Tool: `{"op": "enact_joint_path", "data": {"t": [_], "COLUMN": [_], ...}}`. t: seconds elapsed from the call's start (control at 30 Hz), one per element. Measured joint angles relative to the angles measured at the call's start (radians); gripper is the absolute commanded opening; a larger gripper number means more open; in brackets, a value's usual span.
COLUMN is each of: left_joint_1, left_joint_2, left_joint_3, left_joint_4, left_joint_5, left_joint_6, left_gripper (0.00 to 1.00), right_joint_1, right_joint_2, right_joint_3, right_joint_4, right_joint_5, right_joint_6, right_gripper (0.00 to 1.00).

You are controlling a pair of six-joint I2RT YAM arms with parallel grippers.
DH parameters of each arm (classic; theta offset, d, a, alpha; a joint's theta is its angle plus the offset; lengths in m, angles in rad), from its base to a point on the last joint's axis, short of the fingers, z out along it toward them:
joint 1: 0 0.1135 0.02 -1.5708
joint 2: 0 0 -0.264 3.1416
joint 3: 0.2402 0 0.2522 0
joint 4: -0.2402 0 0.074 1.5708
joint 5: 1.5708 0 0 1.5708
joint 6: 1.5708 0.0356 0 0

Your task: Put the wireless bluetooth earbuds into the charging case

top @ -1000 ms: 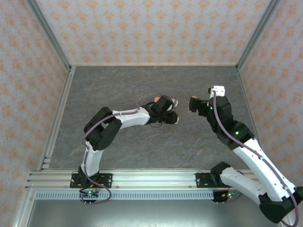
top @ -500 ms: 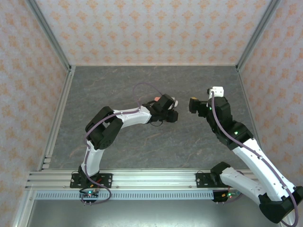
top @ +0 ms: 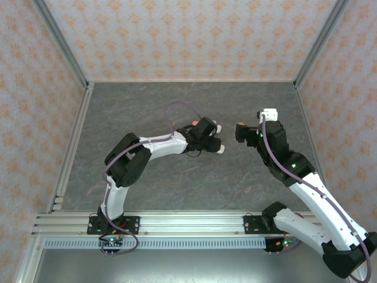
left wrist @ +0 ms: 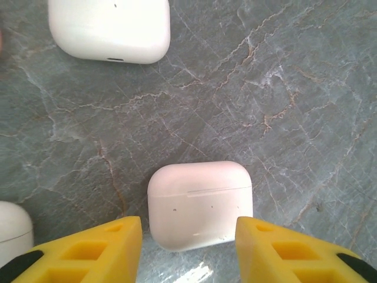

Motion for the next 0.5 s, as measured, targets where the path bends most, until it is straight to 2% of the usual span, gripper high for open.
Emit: {"op": "enact_joint_path", "data": {"t": [0.17,0.37,0.5], "left_joint_1": [0.000,0.005,0.047], "left_joint_2": [-0.162,-0.445,-0.605], "left_joint_3": [-0.056,-0.204,-0.347], "left_joint_4": [-0.005,0.015,0.030], "left_joint_5": [-0.060,-0.218,-0.337], "left_joint_6": [0.036,0.097,0.130], "left_gripper": [0.56,0.67,0.74], "right_joint_1": [0.000,0.000,-0.021], "right_joint_2": [0.000,-0.021,-0.034], "right_joint_3": [0.000,-0.056,-0.132], "right_joint_4": [-0.013,-0.009,0.028], "right_joint_5": [0.023,0.120,0.183], "right_joint_6": [0.005,0.031,0.031], "right_gripper": [0.99,0.99,0.99]}}
